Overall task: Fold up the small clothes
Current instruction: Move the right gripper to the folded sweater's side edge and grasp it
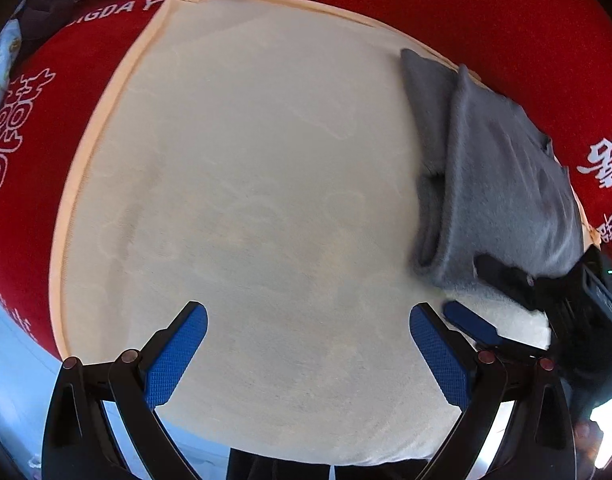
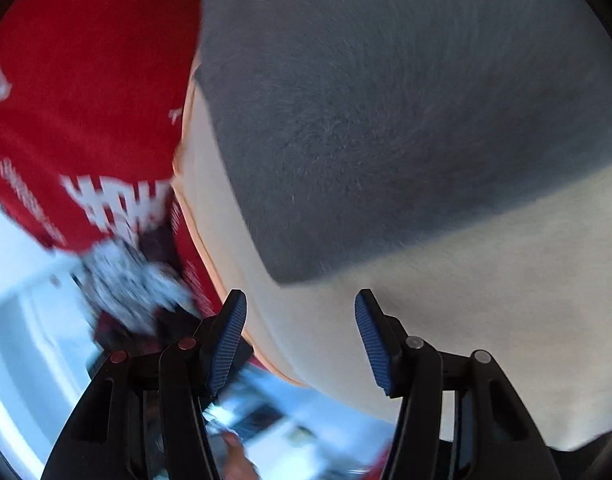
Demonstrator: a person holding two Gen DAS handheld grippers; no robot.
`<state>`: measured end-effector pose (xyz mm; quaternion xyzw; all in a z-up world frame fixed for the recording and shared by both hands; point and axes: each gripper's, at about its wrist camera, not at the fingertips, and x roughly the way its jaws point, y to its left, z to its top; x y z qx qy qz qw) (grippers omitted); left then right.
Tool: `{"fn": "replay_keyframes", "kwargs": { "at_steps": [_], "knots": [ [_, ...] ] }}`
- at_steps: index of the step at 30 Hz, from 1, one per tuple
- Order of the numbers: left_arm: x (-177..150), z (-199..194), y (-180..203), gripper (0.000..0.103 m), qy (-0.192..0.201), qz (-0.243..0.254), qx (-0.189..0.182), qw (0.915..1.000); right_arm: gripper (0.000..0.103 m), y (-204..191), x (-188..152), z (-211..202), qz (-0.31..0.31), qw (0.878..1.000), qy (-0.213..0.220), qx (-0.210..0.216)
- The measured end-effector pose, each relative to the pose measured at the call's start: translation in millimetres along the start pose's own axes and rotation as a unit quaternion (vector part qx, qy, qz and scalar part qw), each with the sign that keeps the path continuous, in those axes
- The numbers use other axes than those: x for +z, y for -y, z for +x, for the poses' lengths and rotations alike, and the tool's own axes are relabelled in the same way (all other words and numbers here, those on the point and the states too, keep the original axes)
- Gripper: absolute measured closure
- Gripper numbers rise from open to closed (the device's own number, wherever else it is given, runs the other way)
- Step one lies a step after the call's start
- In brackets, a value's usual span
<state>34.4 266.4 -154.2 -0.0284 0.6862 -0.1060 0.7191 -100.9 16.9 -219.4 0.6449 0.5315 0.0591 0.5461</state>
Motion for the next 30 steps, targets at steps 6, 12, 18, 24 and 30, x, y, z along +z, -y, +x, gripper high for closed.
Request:
{"fn": "replay_keyframes", "kwargs": {
  "at_steps": [6,12,18,24,30],
  "knots": [
    [3,-1,-10,0.002,0.006,-0.014,-0.014,0.9998,0.079,5,3,13,0.073,0.996,0.024,0.044],
    [3,-10,-22,0.002,0.005,-0.022,-0.04,0.9989,0.094,-28,2,10,-0.021,0.999,0.011,-0.023],
    [4,4,-14,0.002,-0.003,-0.01,-0.011,0.9999,0.094,-25,1,21,-0.051,0.996,0.008,-0.074],
    [6,10,1,0.002,-0.008,0.019,0.002,0.9998,0.088,-31,-7,19,-0.074,0.991,-0.02,-0.107],
    [10,10,11,0.002,-0.005,0.033,-0.004,0.9994,0.085,-31,-27,3,-0.121,0.976,-0.028,-0.179]
  ]
}}
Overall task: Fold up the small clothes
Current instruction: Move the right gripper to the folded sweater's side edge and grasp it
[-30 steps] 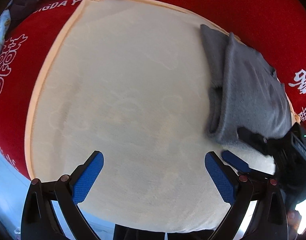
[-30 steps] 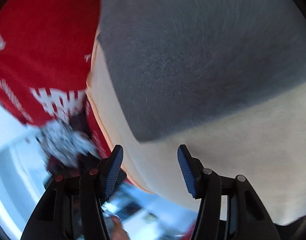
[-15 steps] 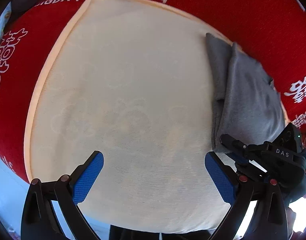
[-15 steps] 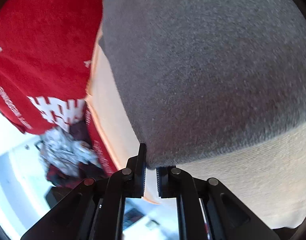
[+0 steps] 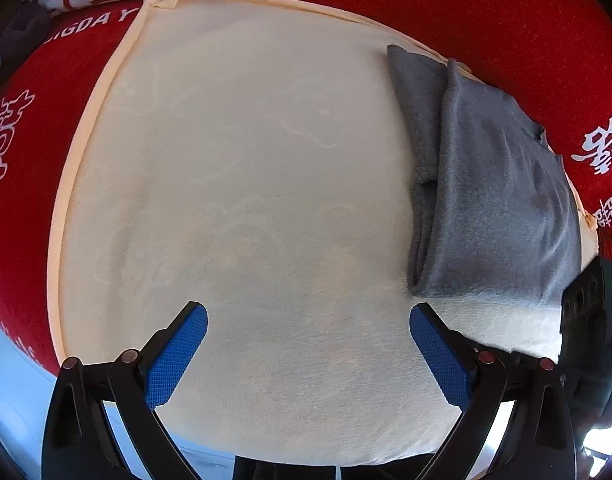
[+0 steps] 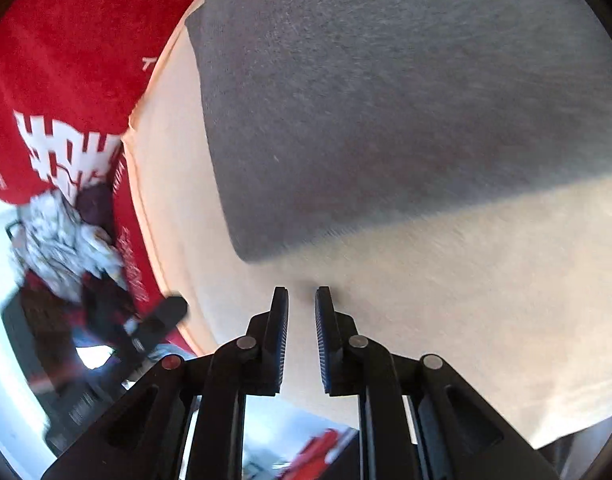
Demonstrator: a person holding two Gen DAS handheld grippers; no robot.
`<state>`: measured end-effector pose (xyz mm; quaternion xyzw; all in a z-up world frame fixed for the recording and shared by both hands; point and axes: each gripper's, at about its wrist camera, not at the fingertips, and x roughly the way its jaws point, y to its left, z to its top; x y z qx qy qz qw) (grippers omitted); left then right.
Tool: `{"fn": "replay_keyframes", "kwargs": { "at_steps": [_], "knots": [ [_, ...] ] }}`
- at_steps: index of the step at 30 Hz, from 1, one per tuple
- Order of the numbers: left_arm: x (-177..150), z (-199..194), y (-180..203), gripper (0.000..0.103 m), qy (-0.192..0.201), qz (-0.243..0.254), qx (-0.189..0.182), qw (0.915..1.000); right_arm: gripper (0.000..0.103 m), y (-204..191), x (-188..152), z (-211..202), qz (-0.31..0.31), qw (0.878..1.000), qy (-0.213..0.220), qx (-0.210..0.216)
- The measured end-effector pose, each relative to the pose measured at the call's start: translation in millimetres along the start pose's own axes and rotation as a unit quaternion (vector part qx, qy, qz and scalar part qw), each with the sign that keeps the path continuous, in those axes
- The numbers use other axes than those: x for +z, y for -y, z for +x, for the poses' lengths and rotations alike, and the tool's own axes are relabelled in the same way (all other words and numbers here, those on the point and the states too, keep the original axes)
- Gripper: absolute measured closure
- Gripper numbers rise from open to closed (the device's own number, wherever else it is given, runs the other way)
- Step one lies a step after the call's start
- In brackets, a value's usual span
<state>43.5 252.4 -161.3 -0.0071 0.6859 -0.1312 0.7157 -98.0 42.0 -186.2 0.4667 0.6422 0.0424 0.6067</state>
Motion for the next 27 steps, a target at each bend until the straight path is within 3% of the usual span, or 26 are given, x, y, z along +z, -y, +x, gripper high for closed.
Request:
{"fn": "replay_keyframes", "kwargs": {
  "at_steps": [2,4,12,19,27],
  "knots": [
    [2,1,4,0.002,0.002,0.007,-0.001,1.0,0.078,7,-5,-9,0.008,1.0,0.006,-0.002],
    [2,2,7,0.002,0.002,0.011,-0.002,0.9999,0.063,14,-7,-18,0.012,1.0,0.014,-0.001],
    [3,6,16,0.002,-0.004,0.016,-0.011,0.9998,0.062,32,-1,-44,0.031,0.998,0.046,0.013],
    [5,9,23,0.002,-0.012,0.017,-0.014,0.9997,0.061,50,5,-51,0.08,0.992,0.08,0.063],
    [14,16,24,0.002,-0.032,-0.022,-0.08,0.9961,0.052,71,11,-48,0.139,0.973,0.118,0.139]
  ]
}}
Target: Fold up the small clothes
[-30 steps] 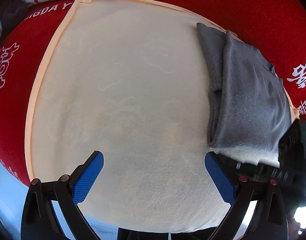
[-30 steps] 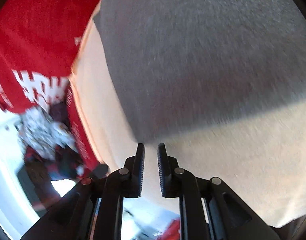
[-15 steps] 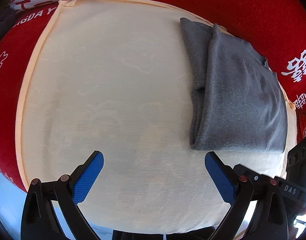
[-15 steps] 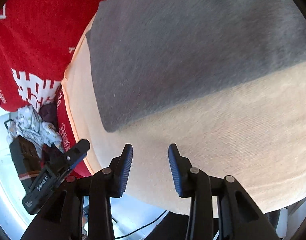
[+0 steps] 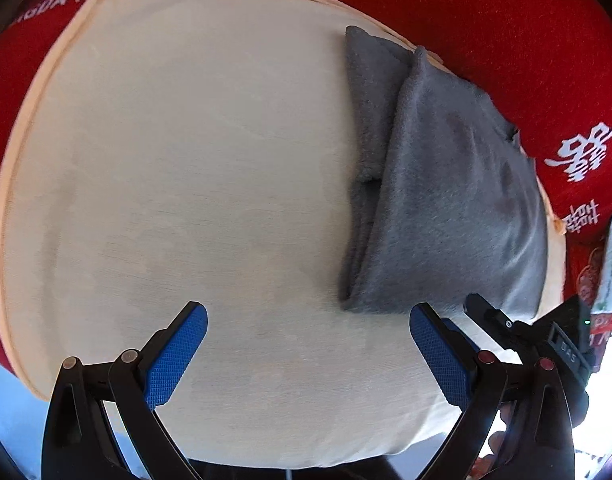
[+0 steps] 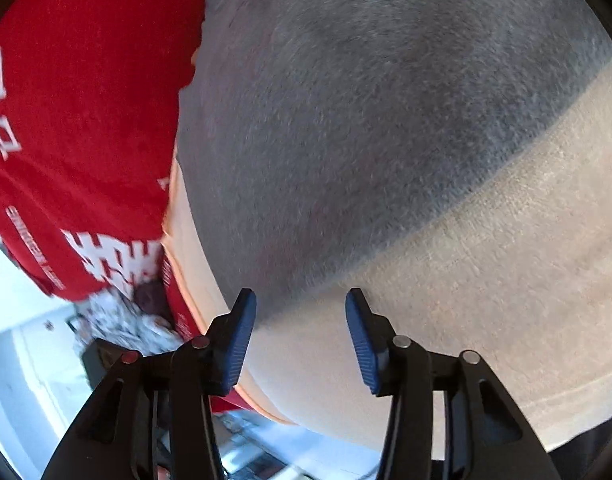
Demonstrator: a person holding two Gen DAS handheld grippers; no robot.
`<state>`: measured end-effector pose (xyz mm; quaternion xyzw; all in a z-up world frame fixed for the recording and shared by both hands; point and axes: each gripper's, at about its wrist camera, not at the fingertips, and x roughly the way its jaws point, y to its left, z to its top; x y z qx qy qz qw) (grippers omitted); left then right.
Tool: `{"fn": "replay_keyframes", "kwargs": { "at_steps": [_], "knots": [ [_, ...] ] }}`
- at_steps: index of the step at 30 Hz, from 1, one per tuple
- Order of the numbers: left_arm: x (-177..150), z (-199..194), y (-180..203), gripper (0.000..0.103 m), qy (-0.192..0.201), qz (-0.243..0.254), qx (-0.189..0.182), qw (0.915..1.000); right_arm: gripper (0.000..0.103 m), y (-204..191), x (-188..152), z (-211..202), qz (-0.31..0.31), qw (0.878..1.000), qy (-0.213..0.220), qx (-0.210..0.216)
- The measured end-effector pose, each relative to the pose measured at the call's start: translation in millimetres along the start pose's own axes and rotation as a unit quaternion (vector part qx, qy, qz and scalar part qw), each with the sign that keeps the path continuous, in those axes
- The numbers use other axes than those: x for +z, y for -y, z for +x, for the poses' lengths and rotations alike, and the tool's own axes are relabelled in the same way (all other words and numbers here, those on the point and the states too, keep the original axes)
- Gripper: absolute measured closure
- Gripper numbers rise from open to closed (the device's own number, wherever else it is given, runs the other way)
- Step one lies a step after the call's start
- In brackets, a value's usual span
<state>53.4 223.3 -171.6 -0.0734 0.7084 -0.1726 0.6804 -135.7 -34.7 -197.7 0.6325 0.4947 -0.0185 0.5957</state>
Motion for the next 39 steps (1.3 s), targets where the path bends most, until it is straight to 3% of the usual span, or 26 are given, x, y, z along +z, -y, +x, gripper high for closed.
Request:
{"fn": "replay_keyframes", "kwargs": {
  "at_steps": [6,11,12,13,15,20,24,28,31,33,35,37,39],
  "knots": [
    [11,0,1,0.002,-0.005,-0.017,-0.05,0.9986,0.052,-5,9,21,0.031,0.998,0.007,0.051],
    [23,1,0,0.002,-0.008,-0.027,-0.06,0.9978,0.051,-1,15,31,0.097,0.99,0.008,0.101],
    [26,2,0,0.002,-0.011,-0.03,-0.069,0.9971,0.061,0,17,31,0.109,0.988,0.006,0.111],
    [28,2,-1,0.002,-0.013,-0.032,-0.074,0.9967,0.081,1,18,31,0.117,0.986,0.003,0.12],
    [34,2,1,0.002,-0.014,-0.033,-0.093,0.9951,0.093,-1,22,28,0.125,0.982,-0.003,0.14],
    [59,16,13,0.002,-0.039,-0.037,-0.182,0.9819,0.094,-17,30,10,0.116,0.973,-0.011,0.201],
    [91,31,31,0.002,-0.043,-0.039,-0.233,0.9708,0.094,-34,33,-3,0.083,0.973,-0.022,0.215],
    [119,40,60,0.002,-0.054,-0.015,-0.269,0.9614,0.094,-48,31,-4,0.035,0.982,-0.046,0.18],
    [126,45,88,0.007,-0.057,0.029,-0.211,0.9755,0.094,-46,26,-2,0.005,0.987,-0.068,0.147],
    [125,51,102,0.031,-0.062,0.052,-0.165,0.983,0.094,-46,21,1,-0.013,0.988,-0.089,0.126],
    [123,57,109,0.038,-0.065,0.064,-0.132,0.987,0.094,-50,16,3,-0.048,0.988,-0.123,0.085],
    [122,62,114,0.038,-0.065,0.066,-0.117,0.9889,0.09,-55,13,-5,-0.098,0.984,-0.146,0.018],
    [122,65,116,0.038,-0.064,0.065,-0.109,0.9898,0.086,-59,15,-17,-0.133,0.98,-0.143,-0.024]
  ]
}}
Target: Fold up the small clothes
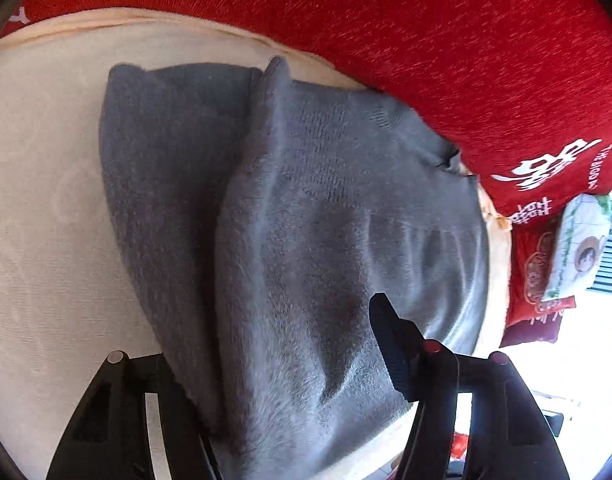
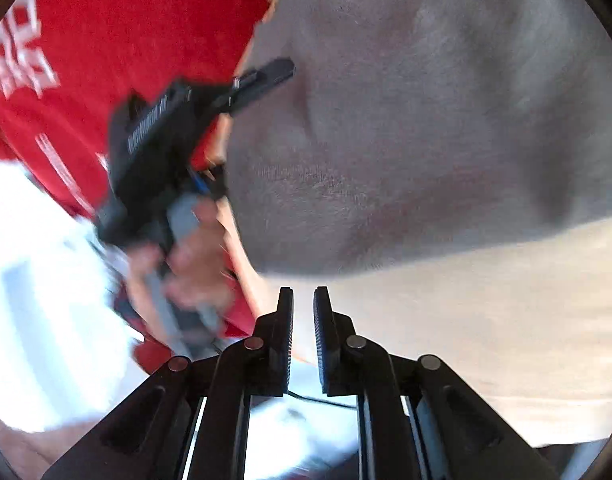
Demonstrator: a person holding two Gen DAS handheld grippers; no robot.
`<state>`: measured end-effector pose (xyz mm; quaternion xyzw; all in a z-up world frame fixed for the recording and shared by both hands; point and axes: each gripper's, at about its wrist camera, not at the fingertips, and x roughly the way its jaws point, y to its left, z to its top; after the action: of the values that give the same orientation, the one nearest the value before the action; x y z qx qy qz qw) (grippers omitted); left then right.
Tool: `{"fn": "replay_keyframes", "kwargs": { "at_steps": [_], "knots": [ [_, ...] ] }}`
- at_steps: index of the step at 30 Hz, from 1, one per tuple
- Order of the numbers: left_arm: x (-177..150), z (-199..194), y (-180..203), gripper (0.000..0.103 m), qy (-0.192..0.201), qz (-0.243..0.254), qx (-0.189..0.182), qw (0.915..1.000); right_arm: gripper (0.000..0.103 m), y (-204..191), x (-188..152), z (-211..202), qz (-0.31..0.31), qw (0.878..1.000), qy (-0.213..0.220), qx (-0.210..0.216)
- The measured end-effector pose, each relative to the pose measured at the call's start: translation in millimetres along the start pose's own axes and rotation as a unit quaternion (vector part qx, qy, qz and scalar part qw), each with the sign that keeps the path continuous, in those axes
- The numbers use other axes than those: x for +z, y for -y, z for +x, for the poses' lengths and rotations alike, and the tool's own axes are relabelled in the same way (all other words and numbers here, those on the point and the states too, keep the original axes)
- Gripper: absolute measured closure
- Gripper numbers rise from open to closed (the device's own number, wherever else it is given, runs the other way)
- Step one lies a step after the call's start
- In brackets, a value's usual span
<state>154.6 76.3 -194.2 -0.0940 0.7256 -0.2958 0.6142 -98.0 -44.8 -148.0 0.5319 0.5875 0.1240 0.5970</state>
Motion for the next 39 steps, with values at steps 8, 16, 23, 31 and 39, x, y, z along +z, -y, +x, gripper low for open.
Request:
{"fn": "replay_keyframes", "kwargs": {
  "at_steps": [8,16,23,31,39],
  "knots": [
    [-1,6,17,0.045,0.01,0.018,0.06,0.998,0.093,16,32,-62,-0.047,0.973,0.111,-0.196],
    [-6,-5,42,0.084,0.048,0.032,0.099,0.9935,0.097,46,29,-44,-0.083,0.964,0.097,-0.232],
    [-18,-34,122,0.085,0.12,0.074,0.061,0.9881,0.097,68,25,-59,-0.053,0.98,0.098,-0.164],
    [-30,-9,238,0.085,0.121,0.178,0.084,0.973,0.097,107,6,-121,0.008,0.986,0.145,-0.087],
    [-42,97,299,0.084,0.074,0.251,0.201,0.9438,0.095,161,21,-179,0.087,0.973,0.212,-0.002]
  ]
}}
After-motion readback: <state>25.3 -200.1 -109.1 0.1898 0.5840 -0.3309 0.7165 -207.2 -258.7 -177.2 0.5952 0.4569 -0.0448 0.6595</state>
